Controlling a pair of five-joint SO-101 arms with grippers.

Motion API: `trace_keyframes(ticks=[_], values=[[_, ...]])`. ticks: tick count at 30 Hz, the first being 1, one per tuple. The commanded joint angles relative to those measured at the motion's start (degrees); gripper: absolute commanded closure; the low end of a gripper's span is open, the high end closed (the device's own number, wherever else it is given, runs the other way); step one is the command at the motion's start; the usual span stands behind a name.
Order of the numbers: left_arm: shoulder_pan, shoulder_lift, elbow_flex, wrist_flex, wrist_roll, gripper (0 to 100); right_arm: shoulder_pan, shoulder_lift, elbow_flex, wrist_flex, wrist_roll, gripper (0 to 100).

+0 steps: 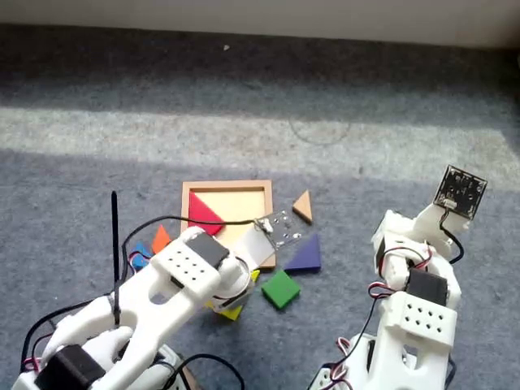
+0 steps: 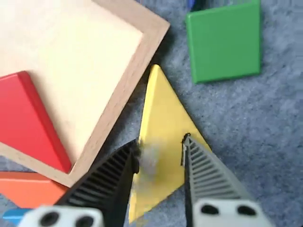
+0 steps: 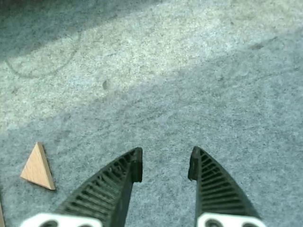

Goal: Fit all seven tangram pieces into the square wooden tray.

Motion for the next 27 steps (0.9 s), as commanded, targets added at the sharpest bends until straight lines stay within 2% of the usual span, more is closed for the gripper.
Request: trace_keyframes(ticks=[1,9,14,19,24,27], values=[[1.5,-5.1,2.9,-0.5,0.3,85,0.3,-1.4,-0.4,-1.3,0.7,83.5],[1.0,-7.1,4.3,-0.4,0.4,84,0.3,-1.4,-0.4,-1.3,0.7,83.5],[-5.9,-7.3,4.2,-0.1,0.4,70,0.3,-1.4,-0.4,-1.3,0.7,83.5],[-10.7,-6.8,2.8,0.7,0.2,69,0.3,-1.4,-0.4,-1.3,0.7,83.5],[-8.0,-5.9,2.9,2.1,0.2,69,0.2,-1.4,-0.5,-1.3,0.7,83.5],[-4.8,-0.8,2.3,2.0,0.4,69,0.2,-1.4,-0.5,-1.3,0.7,83.5]])
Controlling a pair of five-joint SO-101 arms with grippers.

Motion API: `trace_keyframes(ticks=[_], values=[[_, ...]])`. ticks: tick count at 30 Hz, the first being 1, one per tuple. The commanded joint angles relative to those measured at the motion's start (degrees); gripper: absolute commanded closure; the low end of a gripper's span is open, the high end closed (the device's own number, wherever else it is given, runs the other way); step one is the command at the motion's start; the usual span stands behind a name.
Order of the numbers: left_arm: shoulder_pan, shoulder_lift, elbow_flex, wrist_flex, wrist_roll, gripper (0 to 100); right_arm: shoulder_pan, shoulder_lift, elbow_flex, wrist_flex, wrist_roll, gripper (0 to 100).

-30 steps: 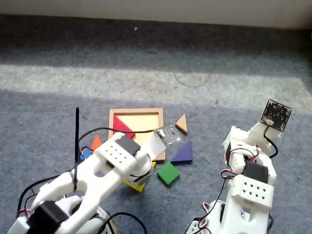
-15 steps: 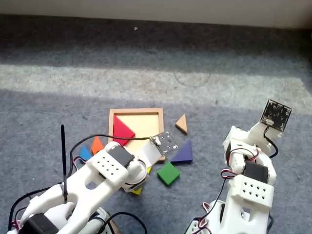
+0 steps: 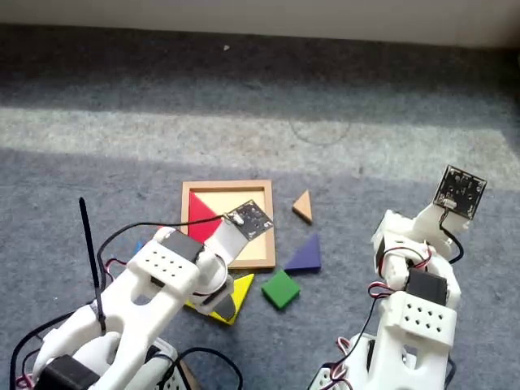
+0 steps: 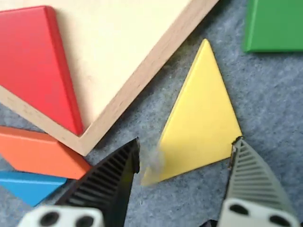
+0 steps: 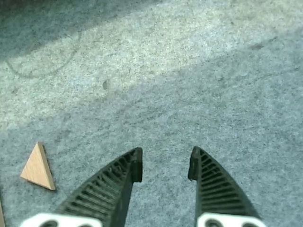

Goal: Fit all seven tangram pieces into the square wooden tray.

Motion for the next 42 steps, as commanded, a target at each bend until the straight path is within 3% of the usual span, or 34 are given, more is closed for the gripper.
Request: trace_keyframes(ticks=[1,11,23,34,42], values=[[4.8,6.5,-3.4,0.8,0.7,69,0.3,-1.3,-0.5,-1.3,0.7,83.5],[2.6,32.3,-22.5,8.2,3.5,72,0.3,-1.3,-0.4,-1.3,0.7,83.5],[6.5,32.2,-21.9,8.3,3.4,99,0.4,-1.3,-0.4,-1.3,0.7,83.5],[5.8,16.3,-19.3,6.6,3.4,100,0.4,-1.3,-0.5,-1.3,0.7,83.5],[5.2,17.8,-18.7,2.3,3.4,100,0.4,-1.3,-0.5,-1.3,0.7,83.5]])
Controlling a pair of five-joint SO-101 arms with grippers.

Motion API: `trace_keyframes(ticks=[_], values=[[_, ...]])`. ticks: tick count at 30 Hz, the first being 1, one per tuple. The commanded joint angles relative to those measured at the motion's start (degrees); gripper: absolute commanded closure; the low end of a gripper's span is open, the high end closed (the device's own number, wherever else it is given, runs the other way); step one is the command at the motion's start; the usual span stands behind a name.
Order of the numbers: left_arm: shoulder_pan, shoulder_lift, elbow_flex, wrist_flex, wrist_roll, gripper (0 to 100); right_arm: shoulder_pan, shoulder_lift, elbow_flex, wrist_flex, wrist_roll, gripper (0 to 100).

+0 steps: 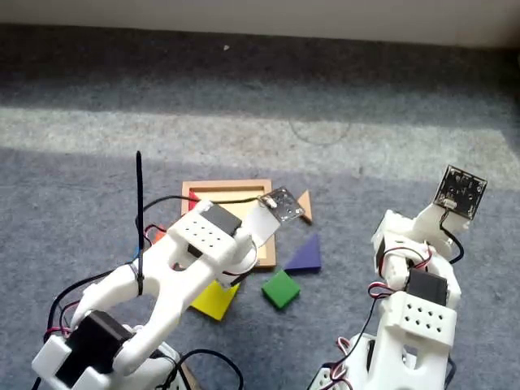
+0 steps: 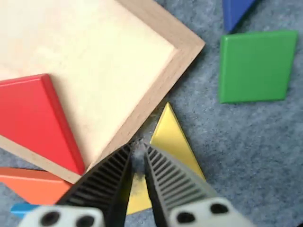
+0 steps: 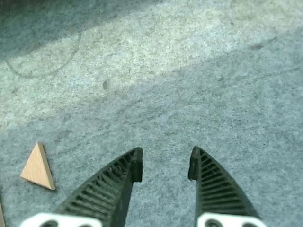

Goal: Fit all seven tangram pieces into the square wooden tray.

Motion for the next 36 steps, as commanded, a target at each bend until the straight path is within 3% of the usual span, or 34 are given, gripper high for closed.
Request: trace_keyframes(ticks=[1,4,9,15,20,26,36], values=[[-0.1,-0.3,-0.4,-0.8,0.4,100,0.4,-1.3,-0.5,-1.3,0.7,83.5],[-0.4,-1.9,-0.4,1.3,0.4,99,0.4,-1.3,-0.5,-1.3,0.7,83.5],[-1.7,-6.5,1.7,5.2,0.6,84,0.4,-1.3,-0.5,-1.3,0.7,83.5],[-5.6,-17.5,10.8,2.5,-0.7,72,0.4,-1.3,-0.5,-1.3,0.7,83.5],[-5.8,-21.8,17.3,-0.5,-3.5,69,-0.4,-1.3,-0.6,-1.3,0.7,83.5],[-5.7,-16.5,15.6,-2.2,-3.5,69,-1.5,-1.3,-0.4,-1.3,0.7,83.5],[-7.3,6.5,0.9,2.9,-3.3,70,-1.3,-1.3,-0.3,-1.3,0.7,83.5]])
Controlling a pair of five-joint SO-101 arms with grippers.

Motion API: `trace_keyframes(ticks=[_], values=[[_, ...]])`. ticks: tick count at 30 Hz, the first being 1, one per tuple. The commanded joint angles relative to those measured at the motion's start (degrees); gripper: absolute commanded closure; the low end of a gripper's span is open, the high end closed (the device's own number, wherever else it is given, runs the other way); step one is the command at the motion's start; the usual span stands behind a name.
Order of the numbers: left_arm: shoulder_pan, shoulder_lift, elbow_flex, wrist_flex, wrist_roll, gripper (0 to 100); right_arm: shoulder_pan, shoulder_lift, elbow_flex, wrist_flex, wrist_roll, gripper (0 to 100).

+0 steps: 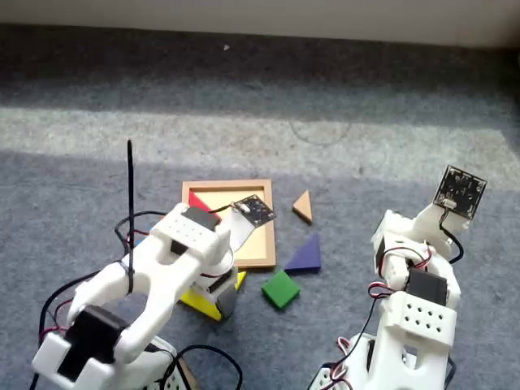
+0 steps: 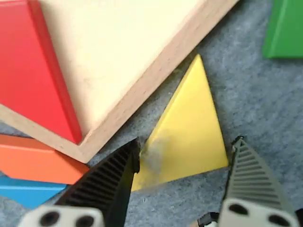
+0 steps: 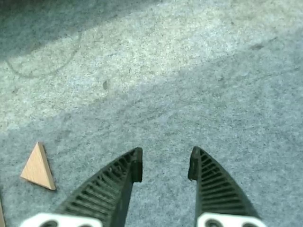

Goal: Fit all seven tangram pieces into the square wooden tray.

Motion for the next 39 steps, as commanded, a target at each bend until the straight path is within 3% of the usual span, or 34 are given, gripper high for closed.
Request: trace_keyframes(ticks=[1,14,27,30,34,39], values=[[-0.1,7.1,-6.3,2.7,-0.5,70,-1.3,-1.3,-0.3,-1.3,0.7,83.5],[6.3,-2.2,1.8,-1.8,-1.0,86,-1.2,-1.3,-0.3,-1.3,0.7,83.5],[4.7,-22.8,5.8,-0.3,-0.7,99,-1.5,-1.3,-0.3,-1.2,0.7,83.5],[1.9,-29.8,5.9,1.8,-0.6,99,-1.5,-1.6,-0.4,-0.9,0.7,83.5],[-6.7,-40.0,6.2,4.6,-0.6,99,-3.1,-1.7,-0.6,0.6,0.7,83.5],[-19.5,-53.7,9.8,6.3,-0.5,99,-14.0,-1.8,-3.9,10.1,0.7,83.5]])
